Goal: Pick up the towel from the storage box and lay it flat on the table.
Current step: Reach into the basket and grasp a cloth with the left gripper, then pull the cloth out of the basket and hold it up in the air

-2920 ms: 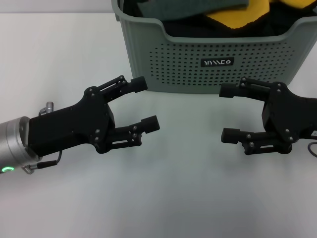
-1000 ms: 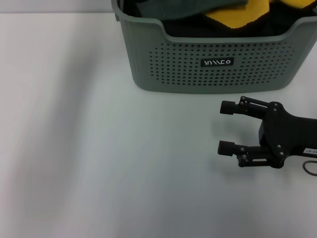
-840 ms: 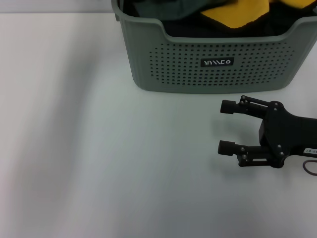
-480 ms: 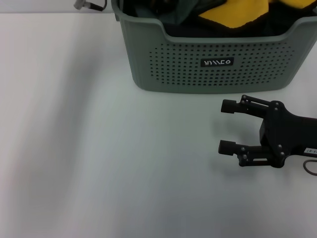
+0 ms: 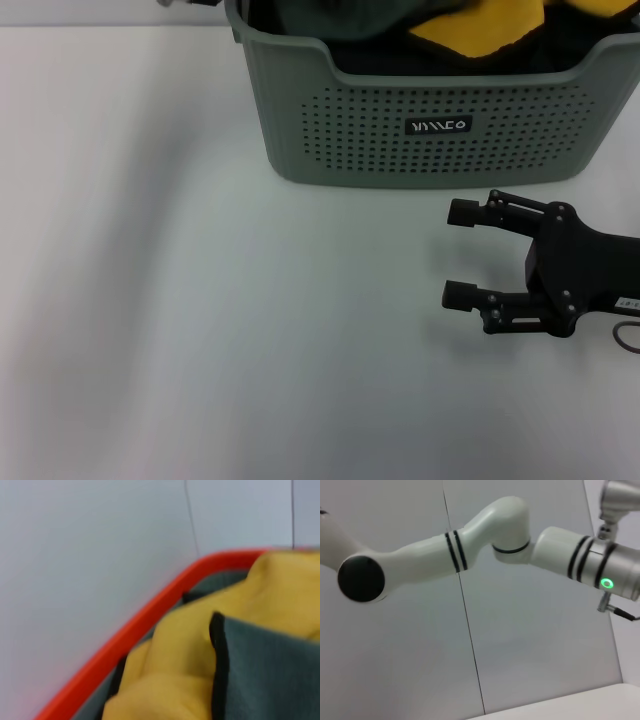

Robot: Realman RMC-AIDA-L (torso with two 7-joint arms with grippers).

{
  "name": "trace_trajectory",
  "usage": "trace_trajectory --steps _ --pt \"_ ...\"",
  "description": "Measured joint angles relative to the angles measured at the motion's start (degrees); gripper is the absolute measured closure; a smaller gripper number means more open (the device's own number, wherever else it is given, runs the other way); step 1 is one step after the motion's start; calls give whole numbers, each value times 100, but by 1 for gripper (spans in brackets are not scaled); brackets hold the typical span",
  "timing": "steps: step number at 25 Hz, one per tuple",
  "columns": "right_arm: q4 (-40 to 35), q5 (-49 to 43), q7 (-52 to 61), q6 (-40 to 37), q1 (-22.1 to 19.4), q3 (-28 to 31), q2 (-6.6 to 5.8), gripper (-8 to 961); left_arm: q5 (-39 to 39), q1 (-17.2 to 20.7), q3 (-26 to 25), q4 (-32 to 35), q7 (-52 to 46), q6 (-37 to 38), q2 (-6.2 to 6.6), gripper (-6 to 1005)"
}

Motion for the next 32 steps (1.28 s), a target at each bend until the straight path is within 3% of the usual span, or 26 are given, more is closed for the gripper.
trace_trajectory --steps 6,9,13,15,19,22,28,32 --pt "0 6 -7 5 -3 10 0 138 -1301 795 129 962 67 -1 10 951" --pt "0 13 -56 5 -12 34 0 140 -2819 1430 5 1409 603 211 53 952" --pt "0 39 -114 -24 -19 202 0 143 -4805 2060 -505 1515 1465 1394 105 948" --pt "-6 92 -141 -69 -19 304 0 144 -5349 2246 -880 1433 1632 2273 132 945" --pt "-52 373 -242 -234 -30 386 -16 147 -5520 2432 -1574 1168 1673 3775 223 940" --pt "-45 460 -318 -703 -41 719 -65 149 -5502 2545 -1894 746 1930 4552 368 936" --pt "-8 462 -315 -1441 -45 1569 -109 153 -5520 2647 -1958 -552 3180 5828 722 928" --pt "-2 448 -298 -1412 -6 1625 -79 156 -5515 2612 -1909 -917 3463 6276 796 922"
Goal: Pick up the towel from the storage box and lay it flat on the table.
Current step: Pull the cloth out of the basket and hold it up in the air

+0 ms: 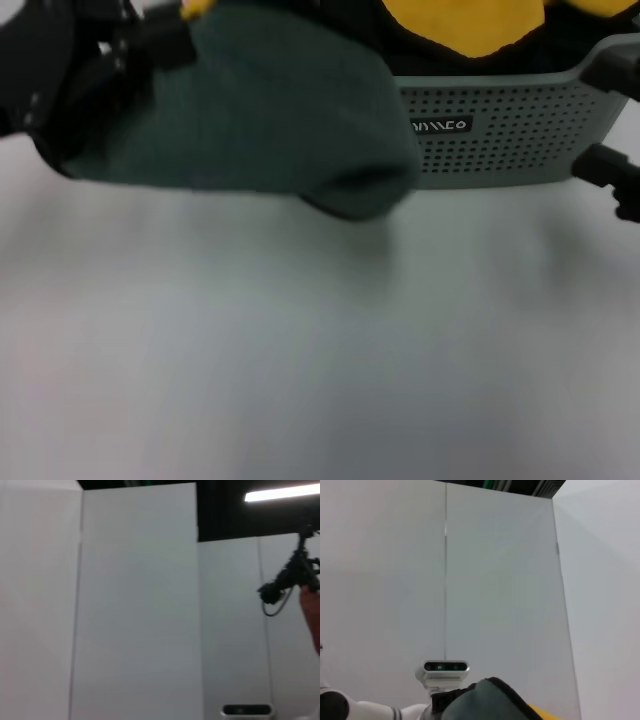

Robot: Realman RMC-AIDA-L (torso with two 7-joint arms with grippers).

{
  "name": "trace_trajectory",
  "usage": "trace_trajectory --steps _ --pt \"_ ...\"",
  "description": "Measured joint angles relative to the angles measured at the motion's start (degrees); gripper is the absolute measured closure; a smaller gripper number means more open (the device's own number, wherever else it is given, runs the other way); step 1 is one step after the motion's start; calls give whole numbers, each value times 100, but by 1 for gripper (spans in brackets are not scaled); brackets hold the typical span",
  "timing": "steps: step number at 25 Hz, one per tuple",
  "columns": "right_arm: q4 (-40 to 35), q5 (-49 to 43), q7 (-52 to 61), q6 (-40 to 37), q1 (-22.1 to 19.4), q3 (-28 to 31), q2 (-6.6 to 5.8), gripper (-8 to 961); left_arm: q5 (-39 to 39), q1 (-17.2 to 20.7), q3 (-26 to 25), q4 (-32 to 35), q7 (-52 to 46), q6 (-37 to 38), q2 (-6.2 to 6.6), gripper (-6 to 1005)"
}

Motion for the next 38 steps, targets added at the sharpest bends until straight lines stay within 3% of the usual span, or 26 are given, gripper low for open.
trace_trajectory --steps 9,17,26,38 --pt "23 -39 -19 446 207 -656 100 173 -28 -135 1064 4 631 126 -38 910" --pt "372 -45 -67 792 512 -1215 124 223 -60 -320 1229 -7 705 144 -105 900" --pt "380 -62 -28 923 437 -1304 105 279 -134 -330 1289 7 851 158 -109 888" --pt "566 -188 -35 1040 551 -1439 123 532 -214 -399 1410 24 958 179 -119 871"
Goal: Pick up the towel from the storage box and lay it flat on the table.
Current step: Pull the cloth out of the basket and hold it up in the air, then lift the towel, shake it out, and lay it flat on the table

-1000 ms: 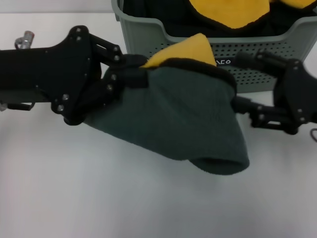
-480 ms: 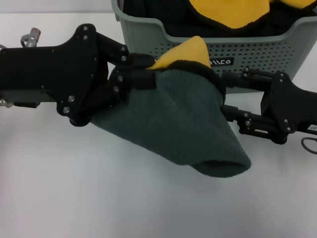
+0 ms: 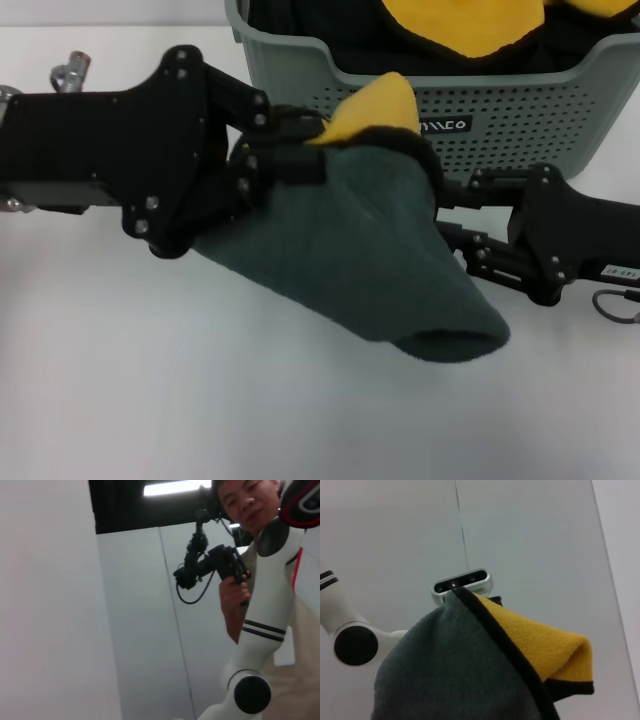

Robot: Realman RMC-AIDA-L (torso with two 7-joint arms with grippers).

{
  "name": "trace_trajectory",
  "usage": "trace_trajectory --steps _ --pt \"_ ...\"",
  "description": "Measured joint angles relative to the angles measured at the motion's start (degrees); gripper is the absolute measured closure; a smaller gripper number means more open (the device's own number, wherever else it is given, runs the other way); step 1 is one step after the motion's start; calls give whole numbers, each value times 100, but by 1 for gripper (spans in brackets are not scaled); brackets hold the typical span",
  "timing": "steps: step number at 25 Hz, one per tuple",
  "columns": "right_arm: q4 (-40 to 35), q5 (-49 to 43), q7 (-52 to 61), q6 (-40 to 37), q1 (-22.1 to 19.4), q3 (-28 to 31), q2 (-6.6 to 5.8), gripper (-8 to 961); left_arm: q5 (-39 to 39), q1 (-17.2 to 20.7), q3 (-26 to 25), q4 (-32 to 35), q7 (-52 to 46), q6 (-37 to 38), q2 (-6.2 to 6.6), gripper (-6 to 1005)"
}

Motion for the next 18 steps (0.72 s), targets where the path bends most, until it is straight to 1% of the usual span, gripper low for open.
trace_trajectory --steps 4,9,14,17,18 --pt "-4 -2 -8 17 27 -49 0 589 -145 -5 181 39 55 0 27 866" --pt "-19 -26 -67 14 40 -156 -15 626 -200 0 236 83 62 0 33 859" --pt "-35 -27 -315 -54 9 -186 -10 781 -204 19 264 85 65 0 35 853" --pt "-32 -27 -384 -109 -1 -189 -4 924 -211 40 264 85 66 0 35 849" --pt "-25 -27 -414 -149 -5 -189 -4 925 -212 48 264 85 66 0 35 847"
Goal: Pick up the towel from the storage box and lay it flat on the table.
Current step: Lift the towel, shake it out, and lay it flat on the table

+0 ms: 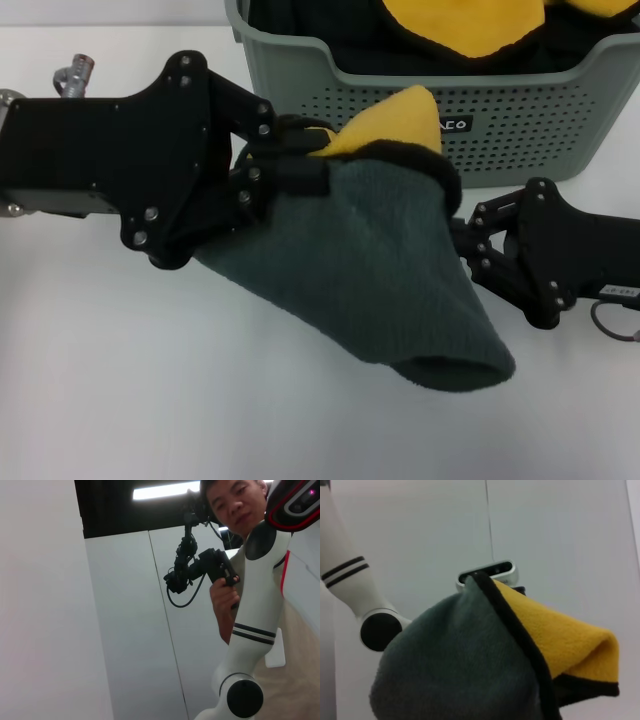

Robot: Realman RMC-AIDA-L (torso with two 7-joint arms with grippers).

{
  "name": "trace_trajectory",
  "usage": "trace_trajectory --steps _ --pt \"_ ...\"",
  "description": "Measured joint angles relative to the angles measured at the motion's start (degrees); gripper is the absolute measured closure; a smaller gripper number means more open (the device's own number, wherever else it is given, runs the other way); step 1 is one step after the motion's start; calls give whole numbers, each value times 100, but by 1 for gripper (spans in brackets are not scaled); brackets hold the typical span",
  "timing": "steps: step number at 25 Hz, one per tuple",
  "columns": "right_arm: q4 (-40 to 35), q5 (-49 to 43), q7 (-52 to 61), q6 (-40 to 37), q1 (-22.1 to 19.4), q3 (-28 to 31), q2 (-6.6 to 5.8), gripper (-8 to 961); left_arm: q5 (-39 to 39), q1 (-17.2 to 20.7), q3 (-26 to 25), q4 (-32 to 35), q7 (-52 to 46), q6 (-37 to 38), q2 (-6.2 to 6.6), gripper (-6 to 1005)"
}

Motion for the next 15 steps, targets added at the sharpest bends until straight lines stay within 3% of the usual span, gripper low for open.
trace_trajectory --steps 7,11,15 --pt "-193 72 -64 -146 -88 119 -13 934 -26 156 -193 -301 287 -28 -90 838" --pt "-837 87 129 -478 -268 571 -31 939 178 317 -908 -1155 833 -127 -298 833" --pt "-1799 177 463 -609 -454 932 -10 943 370 342 -1351 -2139 1378 -376 -418 827"
